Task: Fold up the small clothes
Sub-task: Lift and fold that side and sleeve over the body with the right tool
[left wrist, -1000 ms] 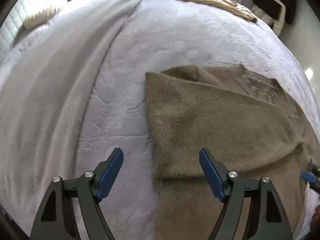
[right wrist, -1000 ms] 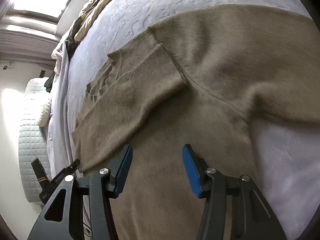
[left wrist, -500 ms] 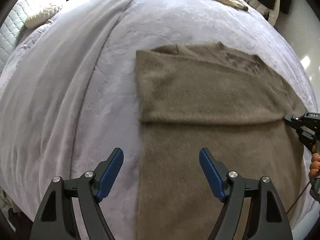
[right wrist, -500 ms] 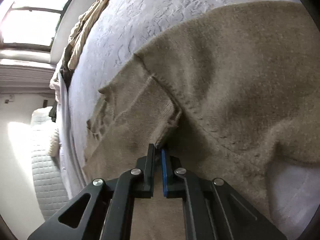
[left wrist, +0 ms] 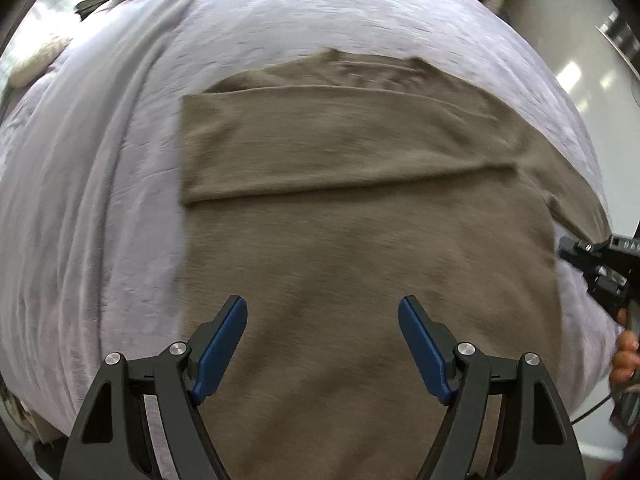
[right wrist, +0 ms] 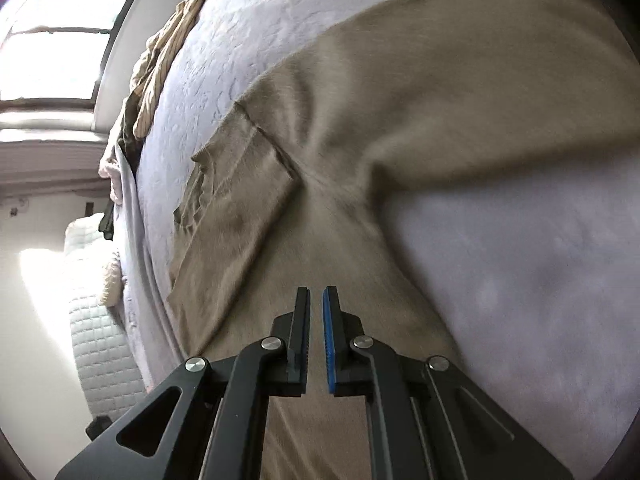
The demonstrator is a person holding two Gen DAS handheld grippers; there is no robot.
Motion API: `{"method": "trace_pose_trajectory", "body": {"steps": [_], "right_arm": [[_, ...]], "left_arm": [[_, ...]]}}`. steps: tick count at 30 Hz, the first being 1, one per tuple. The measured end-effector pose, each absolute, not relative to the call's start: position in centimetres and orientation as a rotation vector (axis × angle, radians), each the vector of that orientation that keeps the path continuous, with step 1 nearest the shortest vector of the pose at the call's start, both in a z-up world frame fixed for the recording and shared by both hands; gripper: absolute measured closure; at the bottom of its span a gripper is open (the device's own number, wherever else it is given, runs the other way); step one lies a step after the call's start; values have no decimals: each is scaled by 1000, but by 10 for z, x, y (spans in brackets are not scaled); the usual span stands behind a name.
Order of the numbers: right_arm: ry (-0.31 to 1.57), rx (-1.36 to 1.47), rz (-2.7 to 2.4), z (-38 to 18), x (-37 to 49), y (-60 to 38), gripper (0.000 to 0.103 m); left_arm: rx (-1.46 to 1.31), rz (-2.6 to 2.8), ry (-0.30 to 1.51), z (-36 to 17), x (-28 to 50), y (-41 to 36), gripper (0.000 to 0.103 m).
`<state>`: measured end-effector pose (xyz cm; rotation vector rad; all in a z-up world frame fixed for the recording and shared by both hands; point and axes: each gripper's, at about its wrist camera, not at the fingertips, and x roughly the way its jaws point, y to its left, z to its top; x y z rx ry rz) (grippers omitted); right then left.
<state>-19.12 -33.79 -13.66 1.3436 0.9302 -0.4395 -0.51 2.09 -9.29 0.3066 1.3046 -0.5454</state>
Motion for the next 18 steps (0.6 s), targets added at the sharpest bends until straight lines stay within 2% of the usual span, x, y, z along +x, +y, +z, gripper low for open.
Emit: {"method": "trace_pose_trajectory", "body": {"steps": [2, 5, 7, 8, 9, 18], "right_arm": [[926, 1369, -456, -137, -211, -333, 92], [909, 1406, -486, -138, -238, -328, 77], [874, 1419, -517, -136, -255, -329, 44], [849, 1423, -529, -135, -262, -331, 38], [835, 1426, -536, -133, -268, -333, 36], [657, 1409, -691, -113, -332, -394, 36]], "left_arm": [[319, -580, 1312, -91, -15, 6, 24], [347, -623, 1319, -90, -27, -14, 24], [364, -646, 1316, -88, -34, -26, 24], [370, -660, 1315, -88, -37, -33, 24], [375, -668, 1315, -88, -39, -38, 24], [409, -700, 1334, -99, -58, -81, 24]]}}
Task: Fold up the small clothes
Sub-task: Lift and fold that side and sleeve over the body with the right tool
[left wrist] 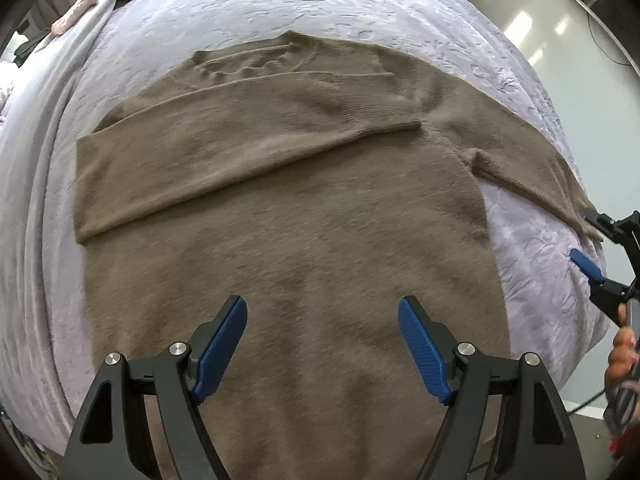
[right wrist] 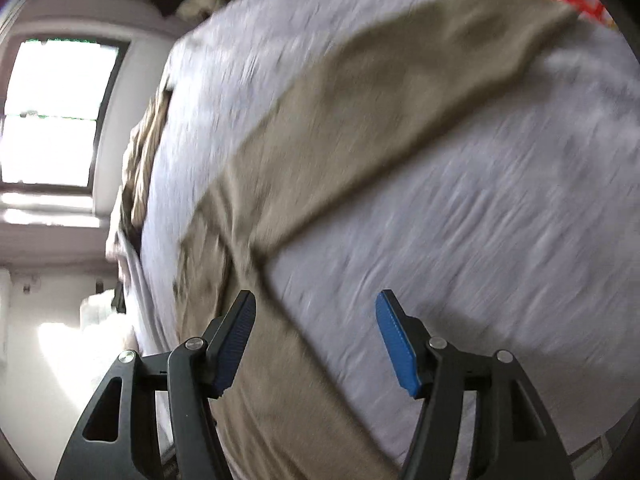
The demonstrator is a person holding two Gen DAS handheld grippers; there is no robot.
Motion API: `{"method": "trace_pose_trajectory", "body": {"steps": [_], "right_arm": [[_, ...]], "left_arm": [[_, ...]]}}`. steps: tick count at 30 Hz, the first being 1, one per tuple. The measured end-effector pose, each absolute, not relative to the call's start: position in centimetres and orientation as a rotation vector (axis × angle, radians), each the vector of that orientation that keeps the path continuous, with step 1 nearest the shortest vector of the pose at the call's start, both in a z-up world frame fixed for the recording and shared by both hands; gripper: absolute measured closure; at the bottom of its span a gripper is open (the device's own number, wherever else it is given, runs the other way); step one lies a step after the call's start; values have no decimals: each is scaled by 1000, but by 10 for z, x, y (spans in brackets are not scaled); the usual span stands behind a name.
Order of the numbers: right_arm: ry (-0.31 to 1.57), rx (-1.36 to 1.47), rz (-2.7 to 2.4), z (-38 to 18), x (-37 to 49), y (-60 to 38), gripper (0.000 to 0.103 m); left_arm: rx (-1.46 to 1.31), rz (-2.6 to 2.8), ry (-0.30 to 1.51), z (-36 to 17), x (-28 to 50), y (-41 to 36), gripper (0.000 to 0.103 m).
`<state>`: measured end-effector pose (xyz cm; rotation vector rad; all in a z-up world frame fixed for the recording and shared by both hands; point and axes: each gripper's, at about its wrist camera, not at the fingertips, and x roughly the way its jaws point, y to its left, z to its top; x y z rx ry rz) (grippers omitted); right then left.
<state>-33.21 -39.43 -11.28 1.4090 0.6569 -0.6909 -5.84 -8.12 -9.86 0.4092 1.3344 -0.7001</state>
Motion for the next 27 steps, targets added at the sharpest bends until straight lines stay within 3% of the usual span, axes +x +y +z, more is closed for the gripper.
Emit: {"method": "trace_pose_trajectory", "body": {"steps": [14, 15, 17, 18, 19, 23, 27], "right_arm": [[323, 1665, -889, -158, -418, -480, 38], [294, 1680, -876, -161, -418, -484, 40], [234, 1722, -839, -167, -422, -491, 58], [205, 1747, -820, -170, -423, -494, 81], [177, 1772, -806, -173, -423, -496, 96], [118, 1750, -716, -161, -408, -505, 96], [191, 1607, -586, -124, -363, -516, 96]], "left_arm": [[428, -718, 1331, -111, -73, -129, 24], [427, -719, 1333, -111, -74, -131, 24], [425, -720, 1334, -113, -74, -134, 24], [424, -720, 1333, -113, -74, -135, 24], [422, -718, 1331, -113, -73, -135, 24], [399, -710, 1323, -112, -66, -132, 24], [368, -692, 1315, -110, -54, -123, 24]]}}
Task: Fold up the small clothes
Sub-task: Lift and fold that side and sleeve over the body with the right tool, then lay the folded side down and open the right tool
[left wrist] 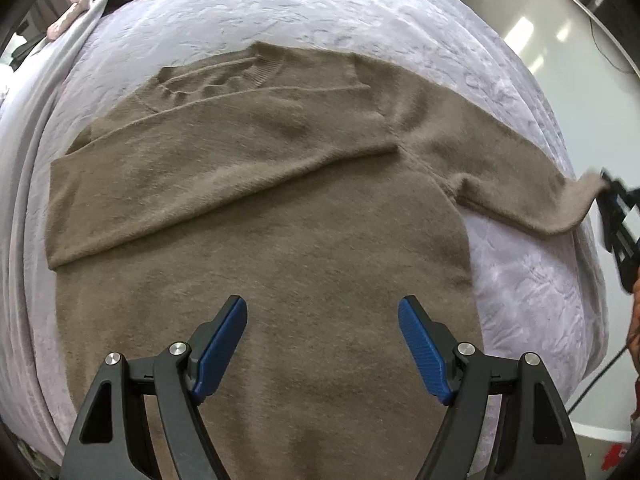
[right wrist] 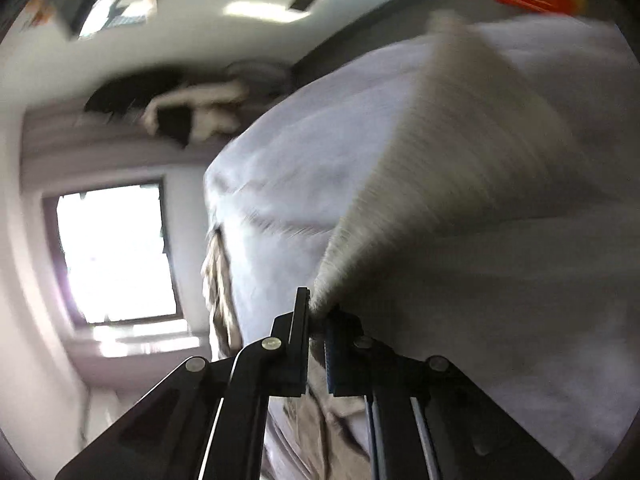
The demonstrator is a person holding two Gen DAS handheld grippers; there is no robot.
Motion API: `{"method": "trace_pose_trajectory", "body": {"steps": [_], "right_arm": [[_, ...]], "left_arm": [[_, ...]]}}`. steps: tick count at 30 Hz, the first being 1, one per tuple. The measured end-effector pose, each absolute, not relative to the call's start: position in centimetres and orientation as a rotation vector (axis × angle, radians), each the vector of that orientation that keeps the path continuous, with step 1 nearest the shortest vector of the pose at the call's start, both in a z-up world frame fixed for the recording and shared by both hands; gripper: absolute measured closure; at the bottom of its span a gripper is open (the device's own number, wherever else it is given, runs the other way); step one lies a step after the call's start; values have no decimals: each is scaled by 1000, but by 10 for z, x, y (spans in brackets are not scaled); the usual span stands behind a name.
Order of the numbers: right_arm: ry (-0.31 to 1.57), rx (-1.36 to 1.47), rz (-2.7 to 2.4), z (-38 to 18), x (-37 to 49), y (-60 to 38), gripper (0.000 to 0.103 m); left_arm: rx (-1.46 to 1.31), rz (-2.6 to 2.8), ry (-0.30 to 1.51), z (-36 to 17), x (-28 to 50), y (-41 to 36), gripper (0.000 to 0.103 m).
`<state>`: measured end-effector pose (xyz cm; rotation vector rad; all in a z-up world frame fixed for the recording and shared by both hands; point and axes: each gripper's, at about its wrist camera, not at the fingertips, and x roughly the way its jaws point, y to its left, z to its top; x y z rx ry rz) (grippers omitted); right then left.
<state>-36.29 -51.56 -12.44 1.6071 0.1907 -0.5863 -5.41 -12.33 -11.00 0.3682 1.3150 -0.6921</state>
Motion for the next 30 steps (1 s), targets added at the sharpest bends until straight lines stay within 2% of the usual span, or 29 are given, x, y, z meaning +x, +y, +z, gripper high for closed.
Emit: {"method": "trace_pose_trajectory", "body": {"steps": [7, 11, 14, 18, 22, 24, 26, 27, 28, 30], "right_arm": [[451, 1209, -295, -45, -215, -499, 96], [622, 1000, -113, -31, -120, -442, 96], [753, 917, 0, -48, -59, -395, 96], [961, 827, 48, -100, -6, -343, 95], [1149, 823, -38, -157, 4, -318, 92], [1121, 888, -69, -161, -6, -319, 91], [1061, 961, -126, -157, -17, -326, 79], [1020, 1005, -167, -155, -23, -332, 65], [986, 1045, -191, -153, -25, -339, 58], [925, 1135, -206, -151, -17, -350, 62]], "left_arm": [[324, -642, 1275, -104, -25, -92, 24], [276, -588, 1269, -107, -3, -65, 24], [242, -536, 1267, -113, 16, -40, 24], [207, -484, 1268, -126, 35, -15, 24], [157, -453, 1275, -139, 49, 8, 24], [131, -452, 1276, -143, 52, 18, 24], [111, -458, 1281, -145, 55, 25, 24], [100, -464, 1281, -147, 56, 29, 24], [93, -467, 1280, -147, 57, 33, 24], [58, -490, 1273, -146, 61, 42, 24]]}}
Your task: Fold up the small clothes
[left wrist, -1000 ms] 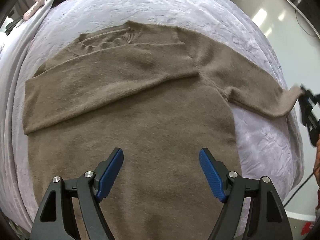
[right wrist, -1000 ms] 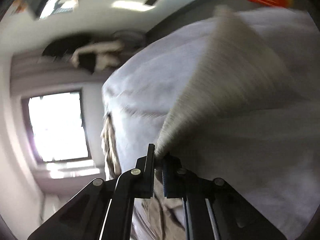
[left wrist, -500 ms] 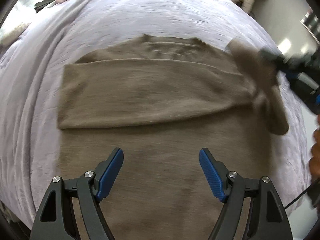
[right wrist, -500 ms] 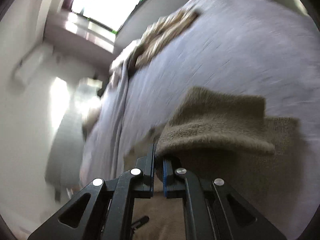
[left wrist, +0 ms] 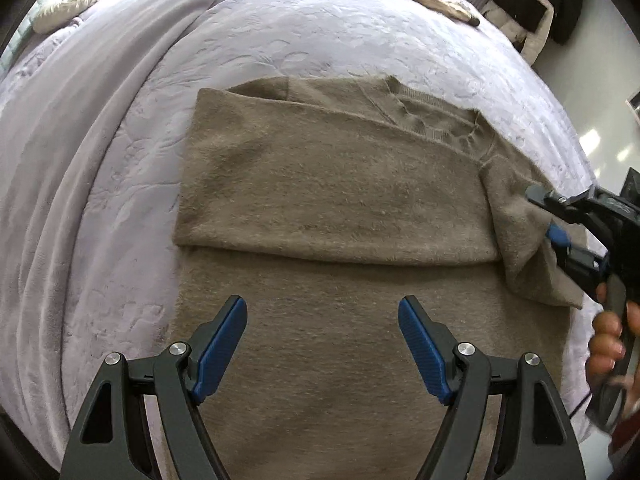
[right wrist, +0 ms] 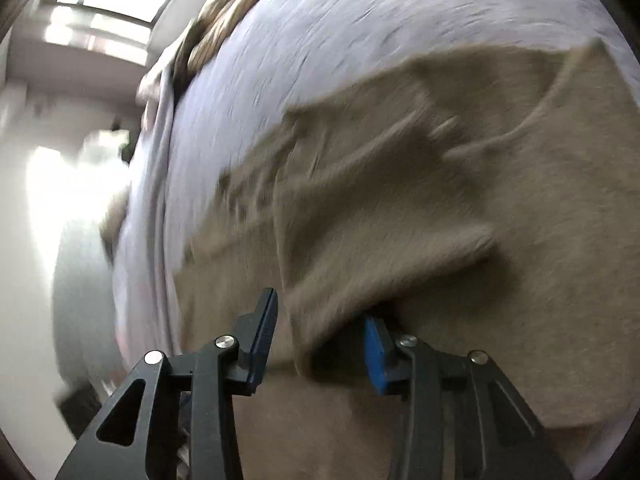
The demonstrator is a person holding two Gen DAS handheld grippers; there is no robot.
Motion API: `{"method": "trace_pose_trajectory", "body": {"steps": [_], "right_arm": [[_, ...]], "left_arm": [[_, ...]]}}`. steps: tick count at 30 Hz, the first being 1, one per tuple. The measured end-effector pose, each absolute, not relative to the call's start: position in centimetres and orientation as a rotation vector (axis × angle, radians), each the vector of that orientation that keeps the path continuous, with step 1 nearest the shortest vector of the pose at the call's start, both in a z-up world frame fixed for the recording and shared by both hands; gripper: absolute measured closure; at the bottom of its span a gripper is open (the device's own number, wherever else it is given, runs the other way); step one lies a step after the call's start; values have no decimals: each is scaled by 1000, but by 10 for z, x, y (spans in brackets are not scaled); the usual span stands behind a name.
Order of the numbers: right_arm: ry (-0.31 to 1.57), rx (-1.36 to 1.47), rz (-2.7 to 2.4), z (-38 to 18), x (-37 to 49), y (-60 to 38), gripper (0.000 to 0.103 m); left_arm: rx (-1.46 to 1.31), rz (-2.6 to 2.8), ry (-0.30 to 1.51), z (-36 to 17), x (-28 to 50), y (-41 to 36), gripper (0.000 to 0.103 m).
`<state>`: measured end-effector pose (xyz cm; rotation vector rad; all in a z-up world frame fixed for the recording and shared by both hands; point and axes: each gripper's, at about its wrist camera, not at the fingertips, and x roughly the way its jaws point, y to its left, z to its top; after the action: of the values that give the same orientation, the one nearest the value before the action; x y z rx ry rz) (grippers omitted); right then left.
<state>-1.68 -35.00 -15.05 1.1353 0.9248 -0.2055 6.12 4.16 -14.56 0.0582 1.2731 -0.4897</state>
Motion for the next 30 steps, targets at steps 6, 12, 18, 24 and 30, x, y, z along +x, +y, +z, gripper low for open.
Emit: {"method": "trace_pose_trajectory", "body": {"steps": [6, 12, 18, 24, 30], "right_arm": [[945, 824, -67, -107, 40, -306, 96], [1180, 387, 104, -128, 93, -205, 89], [1204, 536, 80, -135, 65, -201, 42], [1131, 874, -82, -140, -37, -275, 42], [959, 1264, -284, -170, -114, -324, 42]], "left_arm": [[-51, -545, 1240, -141, 83, 60, 24], [-96, -541, 1290, -154, 97, 71, 24], [-188, -637, 1337, -165, 110, 48, 24], [-307, -733, 1399, -176, 124, 9, 24], [-348, -688, 1424, -183, 139, -13, 93]]}}
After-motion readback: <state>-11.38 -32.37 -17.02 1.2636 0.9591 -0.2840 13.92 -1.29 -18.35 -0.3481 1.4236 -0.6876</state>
